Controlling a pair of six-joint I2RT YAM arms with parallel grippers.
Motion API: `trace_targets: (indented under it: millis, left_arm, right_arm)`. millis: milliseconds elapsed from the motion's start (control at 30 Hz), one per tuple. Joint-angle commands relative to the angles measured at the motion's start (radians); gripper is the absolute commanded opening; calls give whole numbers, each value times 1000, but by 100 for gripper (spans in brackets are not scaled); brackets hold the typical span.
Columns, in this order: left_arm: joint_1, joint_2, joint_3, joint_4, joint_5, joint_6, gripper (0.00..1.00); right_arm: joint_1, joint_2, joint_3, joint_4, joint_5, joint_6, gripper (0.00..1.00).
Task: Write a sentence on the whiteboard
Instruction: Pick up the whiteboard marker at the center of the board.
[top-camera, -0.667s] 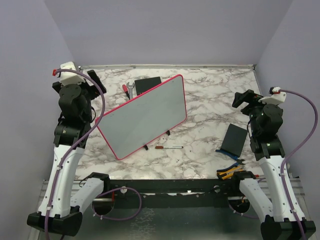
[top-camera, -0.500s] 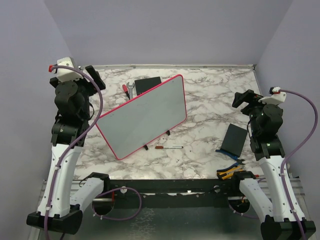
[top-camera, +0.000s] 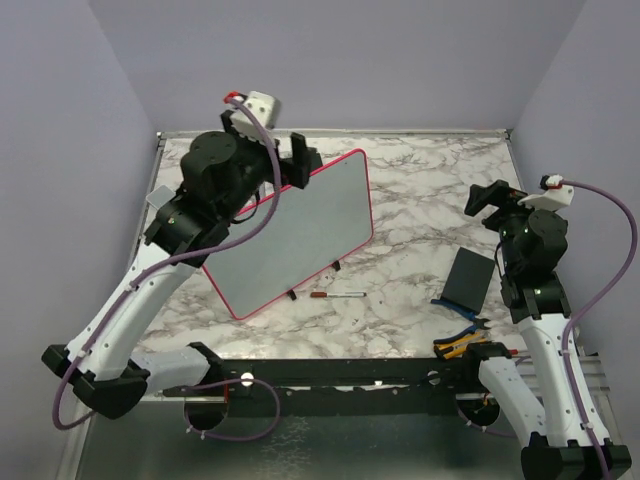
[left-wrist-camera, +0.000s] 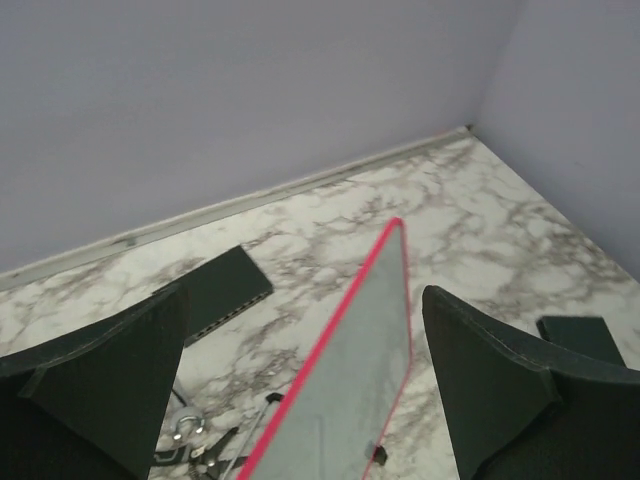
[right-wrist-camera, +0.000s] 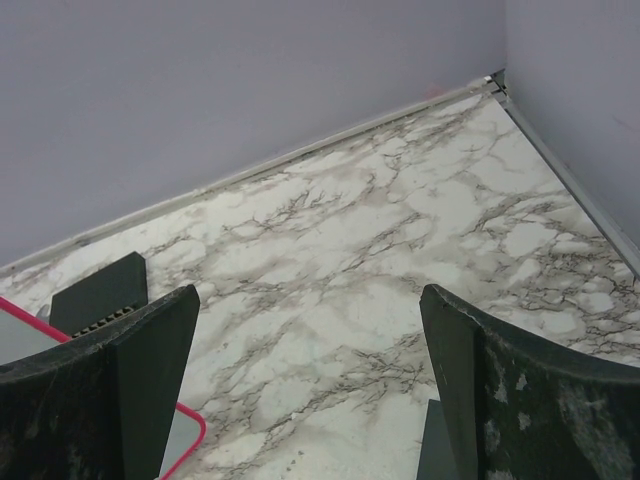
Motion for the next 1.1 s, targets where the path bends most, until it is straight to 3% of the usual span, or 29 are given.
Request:
trace_targets:
  millis: [0, 167, 267, 367, 533, 800, 1067]
  left_arm:
    - [-205, 68, 68, -42, 79, 116, 99]
    - [-369, 132, 102, -52, 122, 189, 99]
    - [-418, 157, 84, -74, 222, 212, 99]
    - [-453, 177, -6, -85, 341, 197, 99]
    - [-497, 187, -226, -80, 400, 141, 99]
    - [-501, 185, -466, 4, 355, 52, 99]
    - [-587, 315, -497, 39, 217, 83, 98]
  right_arm:
    - [-4, -3, 0, -19, -26, -9, 96]
    - [-4, 0, 1, -20, -27, -11, 96]
    - [-4, -1, -1, -21, -27, -11, 96]
    - [-4, 0, -5, -20, -25, -11, 96]
    - [-4, 6, -10, -13, -24, -12, 95]
    - [-4, 28, -14, 0, -34, -4, 95]
    - [-4, 24, -16, -1, -33, -4, 95]
